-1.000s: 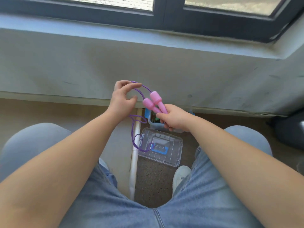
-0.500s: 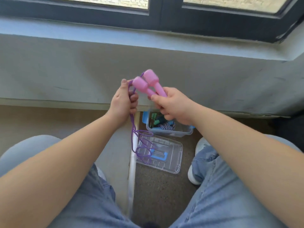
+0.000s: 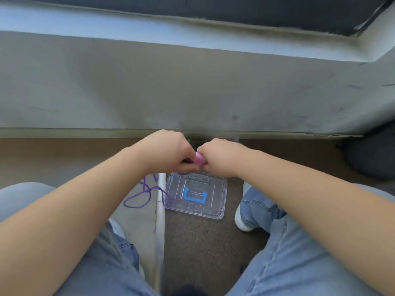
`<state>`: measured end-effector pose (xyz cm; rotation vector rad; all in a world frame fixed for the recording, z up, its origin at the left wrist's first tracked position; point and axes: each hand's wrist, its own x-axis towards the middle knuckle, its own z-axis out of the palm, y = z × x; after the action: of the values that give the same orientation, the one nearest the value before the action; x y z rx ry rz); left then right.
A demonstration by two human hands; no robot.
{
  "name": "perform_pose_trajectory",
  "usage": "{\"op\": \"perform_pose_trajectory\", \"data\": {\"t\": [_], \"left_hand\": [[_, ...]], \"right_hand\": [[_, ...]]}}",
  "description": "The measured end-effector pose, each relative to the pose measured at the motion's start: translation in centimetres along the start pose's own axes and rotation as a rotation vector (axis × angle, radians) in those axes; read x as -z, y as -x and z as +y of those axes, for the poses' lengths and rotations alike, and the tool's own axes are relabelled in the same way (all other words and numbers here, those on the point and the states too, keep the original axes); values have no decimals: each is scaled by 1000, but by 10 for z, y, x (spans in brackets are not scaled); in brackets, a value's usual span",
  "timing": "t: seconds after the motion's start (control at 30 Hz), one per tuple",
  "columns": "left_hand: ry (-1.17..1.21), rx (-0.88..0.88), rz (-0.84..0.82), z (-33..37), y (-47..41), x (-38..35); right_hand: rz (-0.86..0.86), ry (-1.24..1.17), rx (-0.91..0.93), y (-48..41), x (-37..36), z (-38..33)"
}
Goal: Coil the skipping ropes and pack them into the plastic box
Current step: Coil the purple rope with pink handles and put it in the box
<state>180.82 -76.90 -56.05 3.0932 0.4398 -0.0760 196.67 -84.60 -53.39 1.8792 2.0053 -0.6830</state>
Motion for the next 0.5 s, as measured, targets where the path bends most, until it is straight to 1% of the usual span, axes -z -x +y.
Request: {"op": "perform_pose_trajectory", "data": {"t": [0.07,0.13,0.17,0.23,0.27,0.3,0.37,0.4,0.43,0.47,0.5], "left_hand": [[-5,-64,119,-2,-1,-4],[73,-113,205,1,-3,-6],[113,-114,237,1,-4,-6],[208,-63,226,-2,-2,-3],[317,-9,202,-5,-2,-2],[487,78,163,-8,-3,0],[972,305,100,-10,-5,2],[1185,406,95,-12,-6,-3],[1303,474,118,-12,-6,-9],[1347,536,116,-13,-6,-16],[1313,555,111,-13,-4,-24]], "right_hand": [[-56,-4,65,3,-1,6],[-100,41,142,7,-3,4],[-121,37,176,8,-5,2],[-141,-37,224,13,-6,-1],[-133,-96,245,15,-5,0],[-115,-159,267,18,-3,1],[-53,-308,292,24,4,1],[-10,-402,279,27,6,1],[49,-498,251,29,8,1],[119,-583,216,31,9,2],[187,-643,174,31,9,3]]}}
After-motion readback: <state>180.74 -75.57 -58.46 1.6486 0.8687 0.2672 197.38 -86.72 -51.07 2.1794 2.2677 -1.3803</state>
